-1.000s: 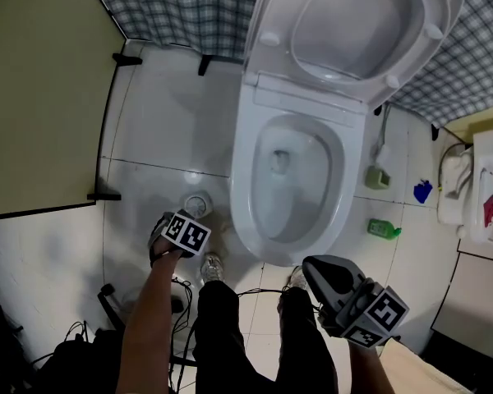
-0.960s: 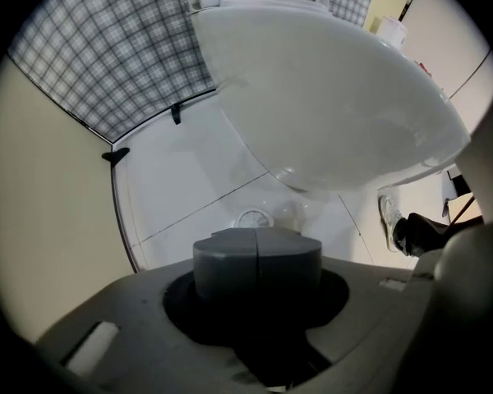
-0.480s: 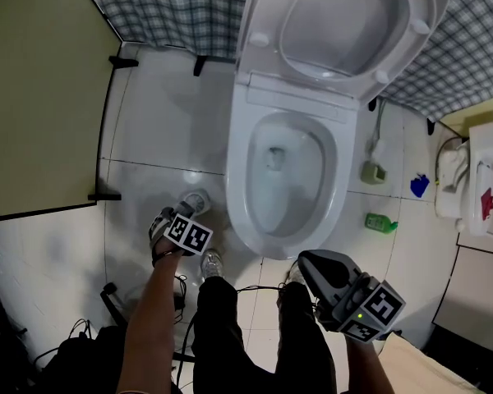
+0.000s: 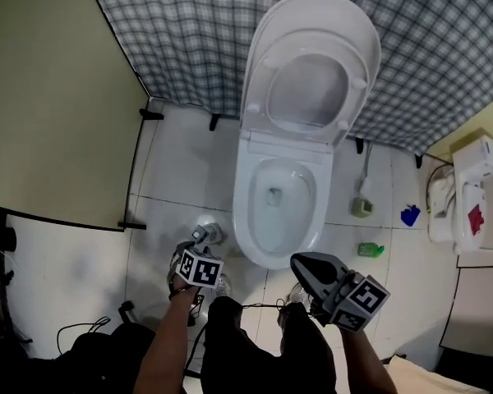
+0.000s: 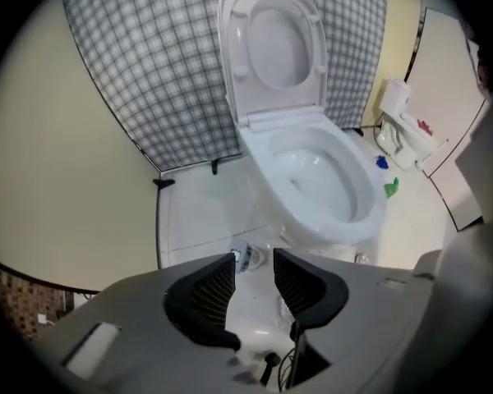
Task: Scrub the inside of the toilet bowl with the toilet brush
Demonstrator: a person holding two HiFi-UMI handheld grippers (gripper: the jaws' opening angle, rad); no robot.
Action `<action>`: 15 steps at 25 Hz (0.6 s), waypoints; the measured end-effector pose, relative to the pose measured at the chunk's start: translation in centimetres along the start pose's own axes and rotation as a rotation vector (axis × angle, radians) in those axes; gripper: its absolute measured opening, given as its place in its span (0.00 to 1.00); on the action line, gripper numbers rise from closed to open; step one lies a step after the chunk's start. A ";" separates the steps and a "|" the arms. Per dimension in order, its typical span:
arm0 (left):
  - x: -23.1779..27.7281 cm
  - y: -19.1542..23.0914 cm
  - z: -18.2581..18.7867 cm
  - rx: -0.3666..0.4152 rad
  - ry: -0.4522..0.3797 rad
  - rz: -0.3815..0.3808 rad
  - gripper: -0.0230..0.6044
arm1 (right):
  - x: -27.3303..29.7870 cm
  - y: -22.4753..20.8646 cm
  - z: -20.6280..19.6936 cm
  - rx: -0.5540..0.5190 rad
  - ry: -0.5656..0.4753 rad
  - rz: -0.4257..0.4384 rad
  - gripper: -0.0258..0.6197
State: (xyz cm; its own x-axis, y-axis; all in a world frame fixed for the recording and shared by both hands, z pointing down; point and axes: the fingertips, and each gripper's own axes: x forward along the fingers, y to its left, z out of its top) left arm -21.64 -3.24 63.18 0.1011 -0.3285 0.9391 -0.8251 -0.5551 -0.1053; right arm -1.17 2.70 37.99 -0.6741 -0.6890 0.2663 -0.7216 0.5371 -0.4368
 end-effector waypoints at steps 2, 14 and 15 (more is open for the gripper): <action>-3.7 -0.9 2.1 -0.027 -0.051 -0.015 0.28 | -1.2 0.8 2.1 -0.035 -0.014 0.005 0.04; -27.9 -10.2 18.2 -0.024 -0.539 -0.277 0.04 | -8.3 4.2 15.0 -0.212 -0.189 -0.023 0.04; -30.1 -11.6 19.0 -0.006 -0.580 -0.306 0.04 | -9.0 4.8 15.7 -0.228 -0.198 -0.020 0.04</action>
State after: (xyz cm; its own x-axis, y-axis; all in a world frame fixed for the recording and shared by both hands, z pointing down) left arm -4.55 -1.45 29.94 0.6138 -0.5162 0.5973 -0.7144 -0.6851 0.1421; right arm 3.88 3.81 19.99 -0.6318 -0.7698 0.0903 -0.7662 0.6026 -0.2233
